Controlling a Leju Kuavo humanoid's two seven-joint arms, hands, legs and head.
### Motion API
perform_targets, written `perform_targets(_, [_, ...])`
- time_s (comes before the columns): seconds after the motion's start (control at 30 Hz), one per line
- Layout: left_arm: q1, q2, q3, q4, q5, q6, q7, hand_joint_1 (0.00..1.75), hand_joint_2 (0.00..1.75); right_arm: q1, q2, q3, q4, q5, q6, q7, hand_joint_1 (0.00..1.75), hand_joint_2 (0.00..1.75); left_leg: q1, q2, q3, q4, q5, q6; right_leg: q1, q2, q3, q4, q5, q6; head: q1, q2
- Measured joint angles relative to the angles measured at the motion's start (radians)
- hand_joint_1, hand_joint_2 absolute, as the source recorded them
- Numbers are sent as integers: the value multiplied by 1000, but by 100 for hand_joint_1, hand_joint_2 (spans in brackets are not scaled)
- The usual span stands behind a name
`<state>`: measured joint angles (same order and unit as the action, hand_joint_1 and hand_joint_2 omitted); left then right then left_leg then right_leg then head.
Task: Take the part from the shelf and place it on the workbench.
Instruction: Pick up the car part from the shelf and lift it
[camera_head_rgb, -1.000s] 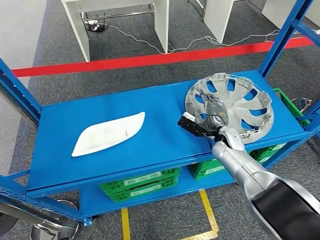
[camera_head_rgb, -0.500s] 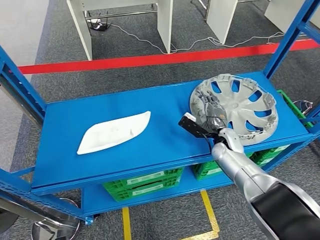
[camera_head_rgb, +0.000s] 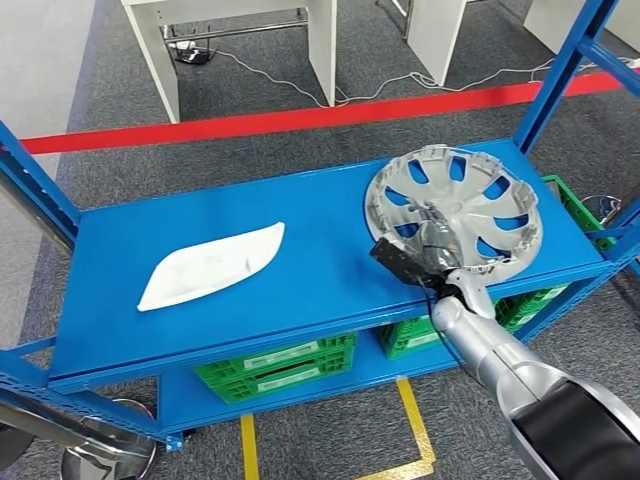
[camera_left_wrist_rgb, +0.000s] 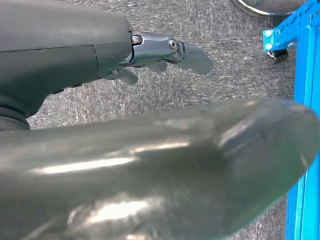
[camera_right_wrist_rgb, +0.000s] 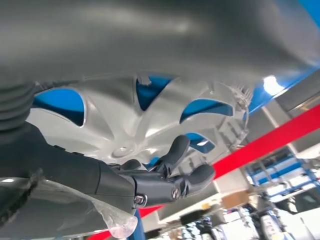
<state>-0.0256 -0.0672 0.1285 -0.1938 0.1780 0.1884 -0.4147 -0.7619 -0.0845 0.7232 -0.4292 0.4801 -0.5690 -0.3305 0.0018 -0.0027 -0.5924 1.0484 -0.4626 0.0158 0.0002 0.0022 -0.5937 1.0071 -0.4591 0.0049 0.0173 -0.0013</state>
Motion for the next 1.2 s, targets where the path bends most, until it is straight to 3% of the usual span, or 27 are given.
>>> perform_targets(0.1, [0,-4,0,0,6,0,0,0,0,4,-18,-4,-2,-1,4,19,0,175,0,0,10,-30,-3,8,0,-1,-6,-2,1,14,0,0])
perform_targets(0.17, [2,-9,0,0,10,-1,1,0,0,6,-31,-5,-4,2,6,30,0,175,5,1,14,-43,4,15,-1,-1,-22,26,-21,25,3,0])
perform_targets(0.27, [2,-13,1,0,10,-1,1,0,0,13,-47,-7,-7,4,11,36,0,175,7,1,16,-48,8,22,-6,-1,-103,202,-108,39,7,0])
perform_targets(0.3, [3,-14,1,0,10,-1,1,0,0,17,-51,-8,-7,4,12,37,0,175,7,1,16,-47,7,22,-7,-1,-129,256,-124,42,7,0])
perform_targets(0.33, [4,-16,1,0,10,-1,1,0,0,21,-54,-9,-7,4,13,37,0,175,7,0,16,-47,7,21,-9,-1,-140,278,-123,45,7,0])
perform_targets(0.37, [5,-17,1,0,10,-1,1,0,0,23,-56,-9,-7,4,13,37,0,175,8,0,17,-46,6,20,-11,-2,-132,259,-102,47,8,0])
perform_targets(0.43, [4,-19,2,0,10,-2,1,0,0,24,-59,-10,-8,4,13,38,0,175,8,0,19,-42,1,13,-16,-2,-69,130,-36,49,8,0])
perform_targets(0.5, [2,-20,2,0,11,-3,1,0,0,23,-61,-10,-9,5,13,38,0,175,5,-1,16,-34,-4,3,-16,-1,-12,23,-6,45,8,0])
perform_targets(0.6, [3,-19,2,0,11,-3,1,0,0,22,-62,-10,-10,6,13,38,0,175,2,-1,12,-29,-6,-7,-13,1,1,5,-9,25,8,0])
perform_targets(0.67, [3,-19,3,0,11,-3,2,0,0,20,-62,-10,-15,11,14,48,0,175,4,0,5,-5,-26,-15,-15,0,4,3,-8,12,6,0])
perform_targets(0.77, [4,-20,3,0,14,-3,2,0,0,19,-63,-9,-23,30,13,76,0,175,7,0,-60,150,-109,-26,-16,-3,7,1,-9,-1,4,0])
perform_targets(0.83, [5,-21,3,0,16,-4,2,0,0,21,-65,-6,-27,58,1,104,0,175,8,0,-102,242,-136,-27,-14,-3,8,2,-9,-3,4,0])
perform_targets(0.87, [5,-21,3,0,17,-4,2,0,0,22,-67,-3,-30,79,-11,124,0,175,8,0,-103,241,-123,-25,-14,-2,9,2,-10,-3,4,0])
perform_targets(0.9, [5,-21,3,0,19,-4,2,0,0,22,-69,2,-32,106,-28,147,0,175,8,0,-87,206,-93,-22,-13,-1,11,2,-10,-2,4,0])
perform_targets(0.97, [5,-21,3,0,21,-4,2,0,0,23,-71,11,-35,161,-64,191,0,175,6,0,-36,92,-29,-13,-12,0,14,2,-11,0,4,0])
perform_targets(1.0, [4,-21,4,0,21,-4,2,0,0,24,-73,16,-35,190,-81,213,0,175,4,0,-12,37,-12,-9,-10,0,13,2,-11,4,5,0])
perform_targets(1.07, [4,-21,4,0,22,-4,3,0,0,26,-80,23,-35,238,-103,253,0,175,0,-1,9,-19,-6,-3,-9,-1,8,1,-9,14,6,0])
perform_targets(1.13, [5,-22,4,0,23,-4,3,0,0,27,-88,29,-35,263,-95,280,0,175,1,0,10,-29,-4,3,-10,-1,3,0,-8,25,6,0])
perform_targets(1.2, [5,-22,4,0,23,-4,3,0,0,26,-95,33,-35,279,-63,303,0,175,5,1,12,-36,2,14,-10,-1,-18,42,-38,33,8,0])
